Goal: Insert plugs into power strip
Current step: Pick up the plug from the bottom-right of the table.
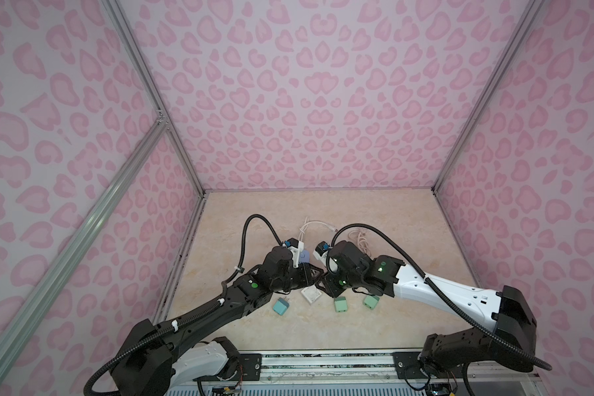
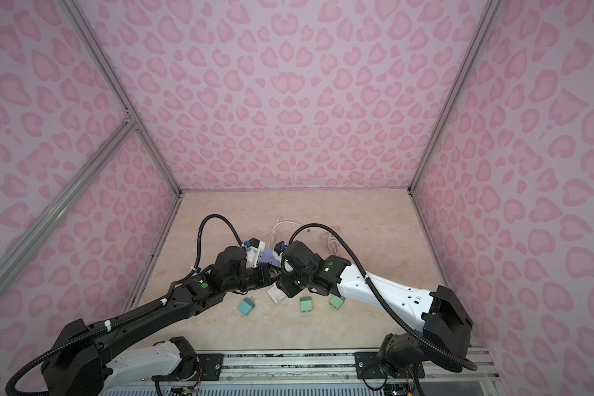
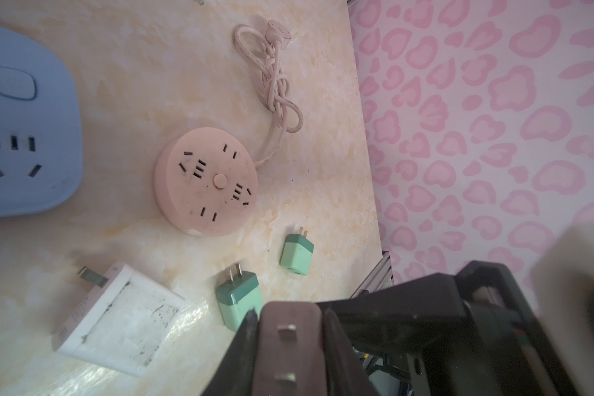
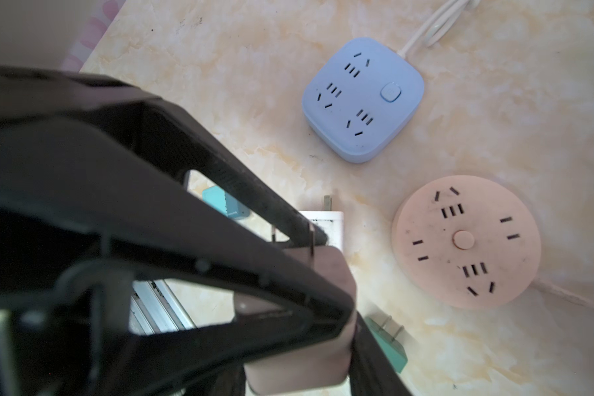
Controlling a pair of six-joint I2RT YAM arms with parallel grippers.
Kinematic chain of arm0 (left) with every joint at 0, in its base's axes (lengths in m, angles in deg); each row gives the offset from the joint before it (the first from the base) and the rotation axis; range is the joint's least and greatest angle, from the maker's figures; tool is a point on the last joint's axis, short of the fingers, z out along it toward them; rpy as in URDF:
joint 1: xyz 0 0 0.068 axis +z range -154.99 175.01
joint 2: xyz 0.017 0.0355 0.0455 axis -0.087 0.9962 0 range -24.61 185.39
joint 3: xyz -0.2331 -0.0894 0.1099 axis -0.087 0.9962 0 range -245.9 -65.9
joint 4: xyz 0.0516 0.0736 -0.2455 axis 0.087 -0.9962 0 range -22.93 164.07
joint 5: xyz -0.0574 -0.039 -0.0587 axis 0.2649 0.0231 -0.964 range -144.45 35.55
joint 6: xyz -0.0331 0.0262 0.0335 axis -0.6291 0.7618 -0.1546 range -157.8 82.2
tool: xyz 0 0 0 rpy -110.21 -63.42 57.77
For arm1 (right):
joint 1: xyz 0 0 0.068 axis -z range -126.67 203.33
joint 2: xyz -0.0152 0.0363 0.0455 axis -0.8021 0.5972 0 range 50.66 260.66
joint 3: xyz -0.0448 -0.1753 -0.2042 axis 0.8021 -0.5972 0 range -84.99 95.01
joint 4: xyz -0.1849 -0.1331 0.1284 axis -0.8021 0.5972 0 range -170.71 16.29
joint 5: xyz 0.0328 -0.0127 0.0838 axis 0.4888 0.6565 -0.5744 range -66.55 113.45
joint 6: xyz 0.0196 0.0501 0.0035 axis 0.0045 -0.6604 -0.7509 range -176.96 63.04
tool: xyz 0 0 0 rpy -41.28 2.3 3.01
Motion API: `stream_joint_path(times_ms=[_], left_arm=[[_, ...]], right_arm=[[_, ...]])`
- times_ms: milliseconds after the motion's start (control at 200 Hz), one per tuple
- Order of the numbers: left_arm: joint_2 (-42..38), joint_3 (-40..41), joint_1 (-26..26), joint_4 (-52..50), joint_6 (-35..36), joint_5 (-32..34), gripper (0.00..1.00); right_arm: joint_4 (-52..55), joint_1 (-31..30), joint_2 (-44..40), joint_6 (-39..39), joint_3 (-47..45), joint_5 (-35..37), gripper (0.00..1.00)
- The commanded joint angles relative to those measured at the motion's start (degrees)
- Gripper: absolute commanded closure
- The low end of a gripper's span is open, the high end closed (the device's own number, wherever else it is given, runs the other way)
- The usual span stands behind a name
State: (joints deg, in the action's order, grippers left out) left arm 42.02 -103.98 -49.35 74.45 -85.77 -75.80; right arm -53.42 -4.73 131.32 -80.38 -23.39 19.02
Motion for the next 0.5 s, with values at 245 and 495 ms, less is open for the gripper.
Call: stream_joint_path(times_ms=[245,495], left_arm=[[0.2,-1.8,2.1,-3.2,-9.5,4.7,0.98],[-3.2,1.3,3.2,5.2,-26.8,4.6,0.98]], right_arm=[[-10.0,0.7,-8.0,-1.1,-8.0,2.8,0.37],[-21.3,3.1,-15.3,-8.3,-16.3,2.0,0.42]])
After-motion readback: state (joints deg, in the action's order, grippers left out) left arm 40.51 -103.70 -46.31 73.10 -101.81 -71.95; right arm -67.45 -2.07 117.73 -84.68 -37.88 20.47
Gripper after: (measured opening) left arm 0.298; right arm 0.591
